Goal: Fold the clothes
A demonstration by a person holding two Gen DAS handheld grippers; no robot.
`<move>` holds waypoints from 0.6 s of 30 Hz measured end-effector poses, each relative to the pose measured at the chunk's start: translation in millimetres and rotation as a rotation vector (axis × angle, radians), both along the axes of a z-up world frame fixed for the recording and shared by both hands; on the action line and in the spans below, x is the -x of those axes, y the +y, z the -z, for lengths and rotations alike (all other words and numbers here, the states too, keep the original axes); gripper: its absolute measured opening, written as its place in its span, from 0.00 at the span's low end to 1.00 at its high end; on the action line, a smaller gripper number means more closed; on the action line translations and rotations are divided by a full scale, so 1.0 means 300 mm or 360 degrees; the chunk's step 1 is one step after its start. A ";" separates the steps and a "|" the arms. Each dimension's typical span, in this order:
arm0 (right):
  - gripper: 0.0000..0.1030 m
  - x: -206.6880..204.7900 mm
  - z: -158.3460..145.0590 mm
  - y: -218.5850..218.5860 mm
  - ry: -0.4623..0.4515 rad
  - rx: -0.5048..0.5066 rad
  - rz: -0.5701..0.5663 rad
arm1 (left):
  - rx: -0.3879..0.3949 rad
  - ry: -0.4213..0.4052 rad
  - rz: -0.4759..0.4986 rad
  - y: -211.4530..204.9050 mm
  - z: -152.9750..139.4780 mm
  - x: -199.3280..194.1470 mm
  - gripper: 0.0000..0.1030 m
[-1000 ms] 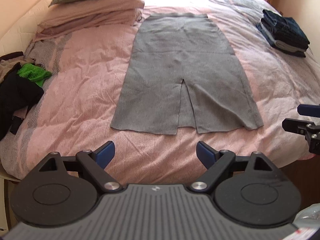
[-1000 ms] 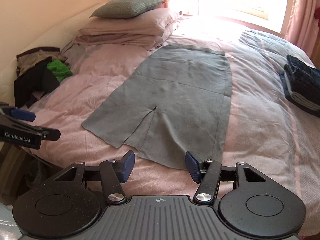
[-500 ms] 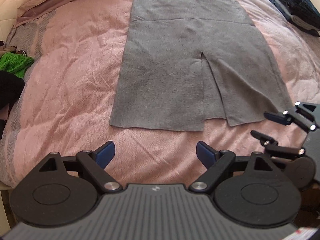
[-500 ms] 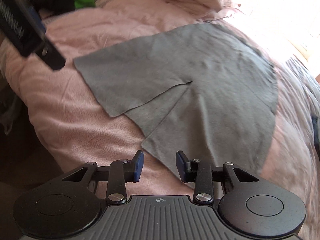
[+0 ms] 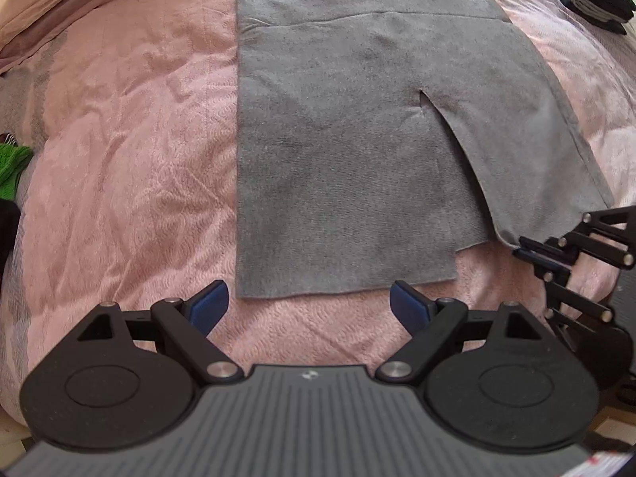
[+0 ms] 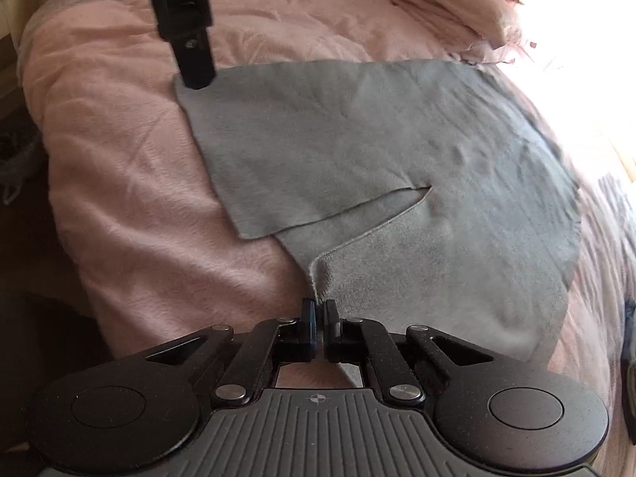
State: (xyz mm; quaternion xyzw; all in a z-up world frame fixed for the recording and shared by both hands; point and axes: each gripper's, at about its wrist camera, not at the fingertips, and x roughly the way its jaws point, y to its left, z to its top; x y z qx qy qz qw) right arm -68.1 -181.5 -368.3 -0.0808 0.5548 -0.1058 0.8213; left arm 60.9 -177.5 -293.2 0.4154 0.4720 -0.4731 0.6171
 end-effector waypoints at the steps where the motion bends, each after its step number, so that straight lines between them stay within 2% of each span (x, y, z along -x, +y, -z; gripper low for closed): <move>1: 0.00 -0.006 0.019 -0.009 0.0047 -0.0036 0.0024 | -0.0013 0.0002 0.0011 -0.007 0.010 -0.009 0.83; 4: 0.01 -0.031 0.052 -0.050 0.0143 -0.0155 0.0094 | -0.0057 0.0025 0.0063 -0.038 0.039 -0.025 0.83; 6: 0.03 -0.051 0.050 -0.093 0.0246 -0.0378 0.0177 | -0.0055 0.0039 0.0109 -0.058 0.043 -0.030 0.83; 7: 0.07 -0.052 0.032 -0.110 0.0244 -0.0469 0.0229 | -0.0047 0.0043 0.0136 -0.073 0.043 -0.034 0.83; 8: 0.10 -0.053 0.007 -0.137 0.0192 -0.0537 0.0287 | -0.0038 0.0045 0.0157 -0.089 0.043 -0.039 0.83; 10: 0.24 -0.044 -0.058 -0.220 0.0006 -0.0695 0.0509 | -0.0008 0.0047 0.0170 -0.128 0.038 -0.052 0.83; 11: 0.26 -0.036 -0.079 -0.269 -0.0097 -0.0743 0.0647 | 0.0012 0.0051 0.0167 -0.153 0.037 -0.060 0.83; 13: 0.27 -0.028 -0.088 -0.363 -0.0243 -0.0742 0.0914 | 0.0050 0.0059 0.0152 -0.201 0.043 -0.075 0.83; 15: 0.27 -0.039 -0.064 -0.444 -0.0287 -0.0696 0.1099 | 0.0089 0.0081 0.0137 -0.251 0.062 -0.086 0.83; 18: 0.27 -0.057 0.000 -0.515 -0.0279 -0.0712 0.1224 | 0.0087 0.0110 0.0121 -0.319 0.126 -0.090 0.83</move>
